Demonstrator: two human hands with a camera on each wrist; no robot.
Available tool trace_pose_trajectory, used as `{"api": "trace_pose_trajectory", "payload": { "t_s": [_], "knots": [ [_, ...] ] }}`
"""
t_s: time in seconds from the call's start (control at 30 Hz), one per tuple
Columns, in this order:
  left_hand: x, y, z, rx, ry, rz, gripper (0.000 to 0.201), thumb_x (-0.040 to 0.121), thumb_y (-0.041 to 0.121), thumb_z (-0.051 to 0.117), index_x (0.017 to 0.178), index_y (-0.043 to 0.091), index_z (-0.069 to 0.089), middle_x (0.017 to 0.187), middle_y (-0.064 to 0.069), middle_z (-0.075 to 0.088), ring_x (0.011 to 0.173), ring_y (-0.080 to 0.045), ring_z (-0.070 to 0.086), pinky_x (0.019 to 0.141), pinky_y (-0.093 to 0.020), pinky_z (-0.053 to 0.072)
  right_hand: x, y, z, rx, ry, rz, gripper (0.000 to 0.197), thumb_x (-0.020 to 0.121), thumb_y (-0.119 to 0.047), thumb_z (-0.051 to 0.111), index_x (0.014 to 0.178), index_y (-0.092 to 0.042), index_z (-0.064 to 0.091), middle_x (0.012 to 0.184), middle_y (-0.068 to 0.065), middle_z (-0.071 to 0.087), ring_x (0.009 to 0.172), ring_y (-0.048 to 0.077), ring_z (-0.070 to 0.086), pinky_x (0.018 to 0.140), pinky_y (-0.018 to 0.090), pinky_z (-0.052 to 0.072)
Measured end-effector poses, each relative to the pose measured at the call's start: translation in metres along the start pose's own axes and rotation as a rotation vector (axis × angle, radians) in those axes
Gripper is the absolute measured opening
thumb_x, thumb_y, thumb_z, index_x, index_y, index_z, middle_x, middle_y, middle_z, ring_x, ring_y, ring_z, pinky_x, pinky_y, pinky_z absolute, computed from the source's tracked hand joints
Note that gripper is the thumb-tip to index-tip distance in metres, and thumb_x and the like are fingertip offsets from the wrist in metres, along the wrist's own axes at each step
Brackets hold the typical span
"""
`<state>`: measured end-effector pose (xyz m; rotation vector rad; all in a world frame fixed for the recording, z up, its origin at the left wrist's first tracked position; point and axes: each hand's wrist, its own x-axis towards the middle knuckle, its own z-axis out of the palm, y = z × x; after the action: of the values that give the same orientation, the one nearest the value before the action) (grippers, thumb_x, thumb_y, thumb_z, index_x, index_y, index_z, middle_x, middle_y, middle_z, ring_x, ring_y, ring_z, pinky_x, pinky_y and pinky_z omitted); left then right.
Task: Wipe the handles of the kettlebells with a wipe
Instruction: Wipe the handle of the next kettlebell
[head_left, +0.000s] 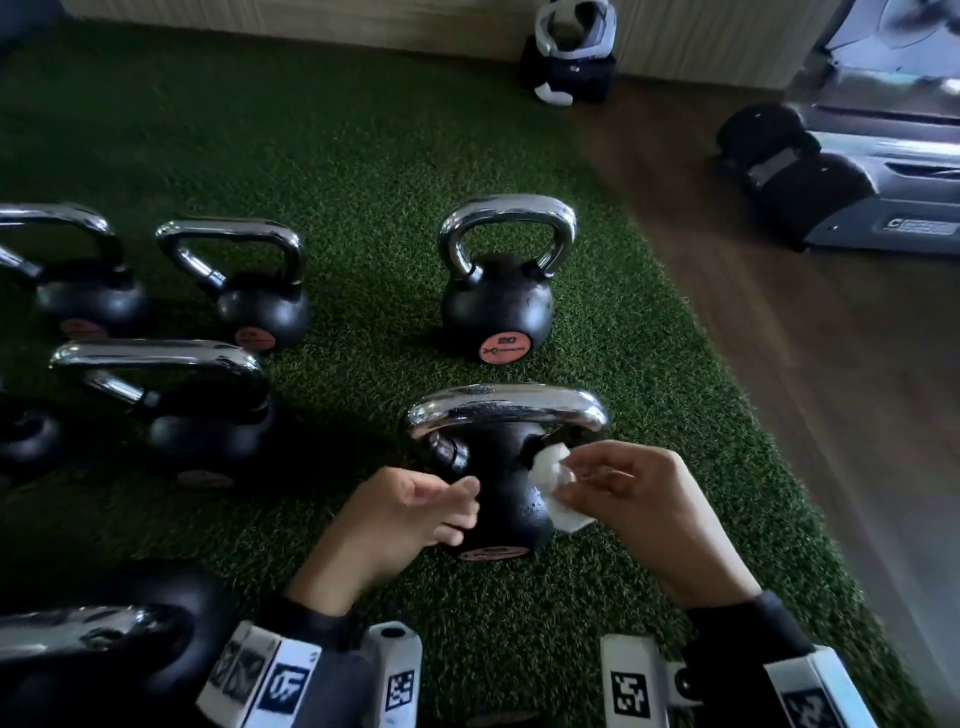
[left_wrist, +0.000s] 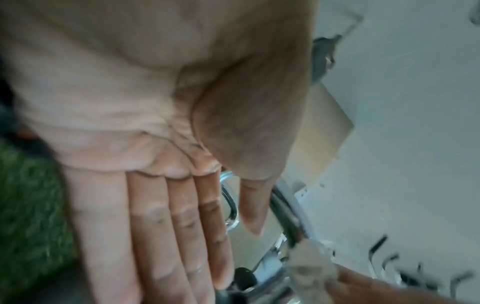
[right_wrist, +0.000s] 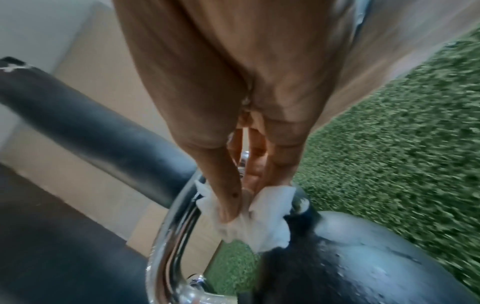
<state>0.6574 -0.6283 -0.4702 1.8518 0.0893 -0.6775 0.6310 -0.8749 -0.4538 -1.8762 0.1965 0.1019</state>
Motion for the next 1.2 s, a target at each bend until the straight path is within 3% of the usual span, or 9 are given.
{"api": "trace_pose_trajectory", "payload": {
  "t_s": [0.13,0.27,0.37,0.5,0.67,0.8,0.9,1.07,1.2],
  "knots": [
    [-0.007,0.006,0.018,-0.351,-0.161,0.028,0.061,0.093,0.061,0.044,0.124,0.016,0.072,0.116,-0.003,0.079,0.108,-0.020,0.076,0.098,-0.035,0.058,-0.006,-0.028,0.005,-0.127,-0.069,-0.187,0.018,0.074,-0.019,0.091,0.085,-0.031,0.082,0.083,-0.011,0.079,0.074,0.009,0.073,0.069,0.019,0.056],
    [-0.008,0.008,0.029,-0.510,-0.178,0.111,0.053,0.092,0.046,0.053,0.118,0.005,0.073,0.116,-0.014,0.078,0.112,-0.027,0.074,0.095,-0.036,0.060,-0.007,-0.031,0.013,-0.246,-0.022,-0.282,0.016,0.070,-0.026,0.093,0.078,-0.033,0.081,0.085,-0.019,0.076,0.076,0.009,0.069,0.070,0.026,0.054],
    [-0.008,0.007,0.032,-0.572,-0.131,0.159,0.039,0.084,0.035,0.068,0.109,0.006,0.079,0.112,-0.015,0.079,0.108,-0.027,0.076,0.090,-0.032,0.061,-0.004,-0.025,0.019,-0.254,0.072,-0.378,0.017,0.066,-0.026,0.095,0.073,-0.031,0.080,0.085,-0.015,0.073,0.078,0.008,0.067,0.066,0.015,0.048],
    [-0.016,0.017,0.028,-0.585,-0.033,0.234,0.024,0.083,0.024,0.074,0.102,0.012,0.082,0.105,-0.013,0.080,0.100,-0.025,0.077,0.086,-0.028,0.062,-0.005,-0.028,0.017,-0.329,0.003,-0.405,0.020,0.073,-0.029,0.091,0.091,-0.033,0.082,0.092,-0.015,0.070,0.082,0.007,0.066,0.067,0.014,0.049],
    [-0.034,0.040,0.011,-0.120,0.373,0.672,0.028,0.085,0.020,0.083,0.113,0.020,0.079,0.104,0.011,0.080,0.091,-0.007,0.078,0.080,-0.021,0.061,0.003,-0.004,-0.010,-0.153,0.165,-0.228,0.019,0.080,-0.014,0.086,0.083,-0.023,0.069,0.078,-0.011,0.069,0.061,0.002,0.056,0.056,0.011,0.044],
    [-0.019,0.059,0.011,0.286,0.738,0.913,0.024,0.087,0.019,0.081,0.111,0.014,0.080,0.112,0.015,0.075,0.098,0.001,0.074,0.086,-0.018,0.059,0.026,0.029,-0.004,-0.123,0.124,0.000,0.048,0.069,-0.049,0.091,0.107,-0.032,0.067,0.105,-0.010,0.075,0.094,0.008,0.073,0.080,0.031,0.059],
    [-0.002,0.066,0.019,0.470,0.733,0.909,0.024,0.086,0.013,0.082,0.111,0.015,0.081,0.114,0.007,0.078,0.100,-0.010,0.073,0.091,-0.023,0.056,0.044,0.042,0.018,-0.102,0.061,0.025,0.071,0.054,-0.068,0.087,0.114,-0.034,0.071,0.109,-0.014,0.078,0.104,0.008,0.073,0.095,0.042,0.058],
    [0.001,0.059,0.038,0.600,0.670,0.864,0.033,0.093,0.015,0.076,0.126,0.018,0.075,0.120,0.011,0.076,0.099,-0.013,0.065,0.089,-0.026,0.055,0.056,0.065,0.039,-0.015,0.201,-0.017,0.052,0.056,-0.066,0.087,0.101,-0.047,0.073,0.100,-0.006,0.079,0.094,0.015,0.076,0.087,0.051,0.062],
    [-0.005,0.048,0.012,0.514,0.774,0.803,0.031,0.093,0.012,0.074,0.123,0.019,0.076,0.116,0.010,0.077,0.095,-0.012,0.067,0.084,-0.026,0.057,0.058,0.068,0.040,-0.021,0.206,-0.004,0.061,0.057,-0.070,0.086,0.105,-0.033,0.074,0.099,-0.008,0.079,0.092,0.012,0.076,0.085,0.048,0.063]
  ]
}}
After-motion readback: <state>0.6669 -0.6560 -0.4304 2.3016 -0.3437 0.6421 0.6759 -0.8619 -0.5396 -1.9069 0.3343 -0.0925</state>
